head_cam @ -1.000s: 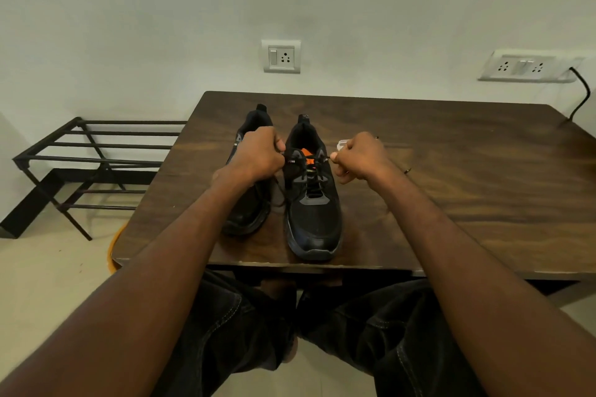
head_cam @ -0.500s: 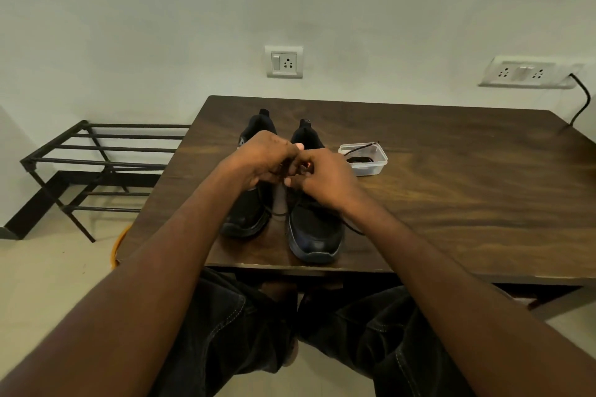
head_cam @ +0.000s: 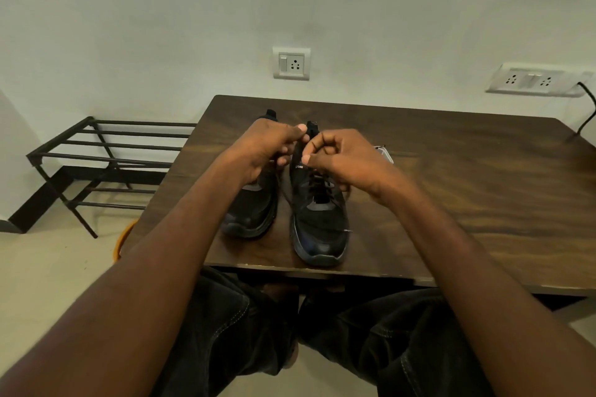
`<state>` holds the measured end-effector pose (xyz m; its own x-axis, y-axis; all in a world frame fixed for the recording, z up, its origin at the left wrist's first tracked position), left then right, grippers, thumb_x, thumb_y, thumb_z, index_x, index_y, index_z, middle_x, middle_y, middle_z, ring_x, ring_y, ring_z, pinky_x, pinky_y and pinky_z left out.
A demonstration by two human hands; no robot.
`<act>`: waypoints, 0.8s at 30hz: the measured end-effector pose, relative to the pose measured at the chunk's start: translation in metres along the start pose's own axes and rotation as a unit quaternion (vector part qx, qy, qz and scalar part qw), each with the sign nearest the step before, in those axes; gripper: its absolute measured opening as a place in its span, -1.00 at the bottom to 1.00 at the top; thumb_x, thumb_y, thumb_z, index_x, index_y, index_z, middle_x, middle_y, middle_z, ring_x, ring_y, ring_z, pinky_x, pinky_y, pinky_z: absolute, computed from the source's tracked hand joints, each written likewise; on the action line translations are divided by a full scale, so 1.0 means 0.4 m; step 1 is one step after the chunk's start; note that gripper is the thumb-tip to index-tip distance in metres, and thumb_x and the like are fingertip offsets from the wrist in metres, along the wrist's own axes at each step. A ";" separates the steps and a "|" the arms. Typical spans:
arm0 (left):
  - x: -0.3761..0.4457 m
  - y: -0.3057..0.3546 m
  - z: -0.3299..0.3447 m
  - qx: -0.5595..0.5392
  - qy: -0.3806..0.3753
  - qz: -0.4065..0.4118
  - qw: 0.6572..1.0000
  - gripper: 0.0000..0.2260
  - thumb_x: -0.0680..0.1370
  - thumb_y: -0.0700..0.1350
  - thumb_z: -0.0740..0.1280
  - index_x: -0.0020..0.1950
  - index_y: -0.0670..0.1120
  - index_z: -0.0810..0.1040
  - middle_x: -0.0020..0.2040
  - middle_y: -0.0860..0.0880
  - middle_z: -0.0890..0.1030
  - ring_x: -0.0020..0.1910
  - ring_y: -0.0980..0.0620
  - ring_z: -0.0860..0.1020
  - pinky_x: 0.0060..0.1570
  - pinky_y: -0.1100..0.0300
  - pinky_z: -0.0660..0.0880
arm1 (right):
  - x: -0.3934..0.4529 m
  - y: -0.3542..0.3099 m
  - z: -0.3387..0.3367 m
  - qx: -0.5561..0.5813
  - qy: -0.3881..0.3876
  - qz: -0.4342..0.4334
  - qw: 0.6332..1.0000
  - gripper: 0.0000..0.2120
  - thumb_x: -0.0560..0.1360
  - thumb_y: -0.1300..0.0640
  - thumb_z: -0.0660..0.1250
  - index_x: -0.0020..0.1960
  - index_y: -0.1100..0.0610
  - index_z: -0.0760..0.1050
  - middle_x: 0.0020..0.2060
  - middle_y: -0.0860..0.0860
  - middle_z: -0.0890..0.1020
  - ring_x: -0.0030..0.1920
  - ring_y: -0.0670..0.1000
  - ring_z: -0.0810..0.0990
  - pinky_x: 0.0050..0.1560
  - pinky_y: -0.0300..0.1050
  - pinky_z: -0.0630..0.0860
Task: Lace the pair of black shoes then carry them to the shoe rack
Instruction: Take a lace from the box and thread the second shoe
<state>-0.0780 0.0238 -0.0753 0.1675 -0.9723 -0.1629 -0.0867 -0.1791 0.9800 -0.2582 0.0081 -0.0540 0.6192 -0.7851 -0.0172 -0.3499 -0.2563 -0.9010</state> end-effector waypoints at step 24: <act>-0.016 0.018 0.043 0.342 0.081 0.286 0.892 -0.92 0.57 -0.03 0.46 0.05 0.04 0.72 -0.13 0.16 0.71 -0.14 0.24 0.62 -0.07 0.26 0.53 | 0.077 0.102 -0.037 -0.023 0.126 0.006 0.992 -0.87 0.65 0.15 0.37 0.07 0.09 0.70 -0.17 -0.03 0.70 -0.20 -0.07 0.63 -0.31 -0.32 0.48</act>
<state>-0.0966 0.0260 -0.0693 0.0395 -0.9094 0.4140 -0.7725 0.2350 0.5899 -0.2637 -0.0350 -0.0848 0.4211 -0.9030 0.0855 -0.3917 -0.2661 -0.8808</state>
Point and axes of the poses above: each hand's wrist, its own x-axis towards the middle knuckle, its own z-axis out of the palm, y = z × x, the point moved 2 cm from there along x, towards the middle knuckle
